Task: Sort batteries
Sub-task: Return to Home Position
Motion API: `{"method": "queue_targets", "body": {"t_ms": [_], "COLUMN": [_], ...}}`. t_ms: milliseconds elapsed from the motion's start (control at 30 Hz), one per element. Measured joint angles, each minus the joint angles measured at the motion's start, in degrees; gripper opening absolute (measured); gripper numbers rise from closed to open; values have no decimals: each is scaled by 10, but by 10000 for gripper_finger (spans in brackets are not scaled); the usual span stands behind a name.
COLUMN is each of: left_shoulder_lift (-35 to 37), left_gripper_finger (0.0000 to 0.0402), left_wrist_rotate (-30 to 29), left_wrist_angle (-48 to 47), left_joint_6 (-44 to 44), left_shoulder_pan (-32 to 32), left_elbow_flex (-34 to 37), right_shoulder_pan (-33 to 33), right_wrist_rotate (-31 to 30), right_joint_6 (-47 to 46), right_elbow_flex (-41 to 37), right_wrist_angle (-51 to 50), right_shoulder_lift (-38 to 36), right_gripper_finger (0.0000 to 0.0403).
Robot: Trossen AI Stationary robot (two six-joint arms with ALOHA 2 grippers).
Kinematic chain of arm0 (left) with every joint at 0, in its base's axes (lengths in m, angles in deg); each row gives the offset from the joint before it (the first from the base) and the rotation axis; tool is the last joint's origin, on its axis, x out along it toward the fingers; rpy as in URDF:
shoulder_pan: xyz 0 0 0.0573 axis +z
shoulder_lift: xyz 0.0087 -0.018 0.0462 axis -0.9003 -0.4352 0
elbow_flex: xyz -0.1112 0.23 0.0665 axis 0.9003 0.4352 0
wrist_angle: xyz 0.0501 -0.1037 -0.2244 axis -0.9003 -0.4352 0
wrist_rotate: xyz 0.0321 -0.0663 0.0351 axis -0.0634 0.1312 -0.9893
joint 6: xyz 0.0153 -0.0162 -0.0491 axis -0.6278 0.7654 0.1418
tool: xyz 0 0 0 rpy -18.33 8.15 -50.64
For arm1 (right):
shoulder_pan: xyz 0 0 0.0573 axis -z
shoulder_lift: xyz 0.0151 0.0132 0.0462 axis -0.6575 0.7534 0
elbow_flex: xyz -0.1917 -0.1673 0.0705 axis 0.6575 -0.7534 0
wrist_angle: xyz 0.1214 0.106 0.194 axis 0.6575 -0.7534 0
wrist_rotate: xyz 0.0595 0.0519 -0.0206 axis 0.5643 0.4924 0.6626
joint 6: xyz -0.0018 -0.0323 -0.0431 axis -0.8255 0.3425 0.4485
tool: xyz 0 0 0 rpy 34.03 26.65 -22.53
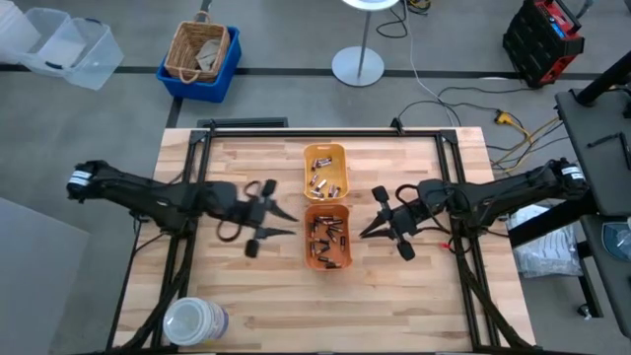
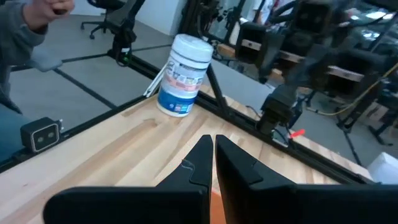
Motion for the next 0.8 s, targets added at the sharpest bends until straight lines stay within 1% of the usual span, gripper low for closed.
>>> {"method": "queue_targets", "body": {"t_ms": [67, 200, 367, 433, 467, 600, 633, 800], "left_shoulder_lift": [50, 135, 218, 251, 266, 325, 340, 407], "left_gripper_finger": [116, 116, 116, 116, 116, 116, 116, 116], "left_wrist_rotate": [-5, -23, -23, -24, -31, -100, -108, -98], "left_wrist_angle": [1, 15, -14, -42, -50, -61, -61, -62], "left_joint_6": [1, 5, 3, -10, -16, -20, -20, -6], "left_shoulder_pan": [-10, -19, -36, -44, -46, -44, -44, -45], "left_elbow_flex": [33, 83, 113, 123, 129, 154, 165, 222], "right_shoulder_pan": [0, 0, 0, 0, 1, 8, 12, 22], "right_wrist_rotate": [-13, -19, -40, -49, -50, -49, -49, -49], "right_joint_6": [0, 0, -8, -9, -10, -15, -16, -38], "right_elbow_flex": [-8, -23, -44, -58, -67, -101, -109, -139], "right_wrist_angle": [6, 28, 21, 24, 23, 16, 7, -19], "right_shoulder_lift": [-15, -48, -94, -114, -126, -171, -183, -257], "right_gripper_finger": [12, 12, 12, 12, 12, 12, 12, 12]}}
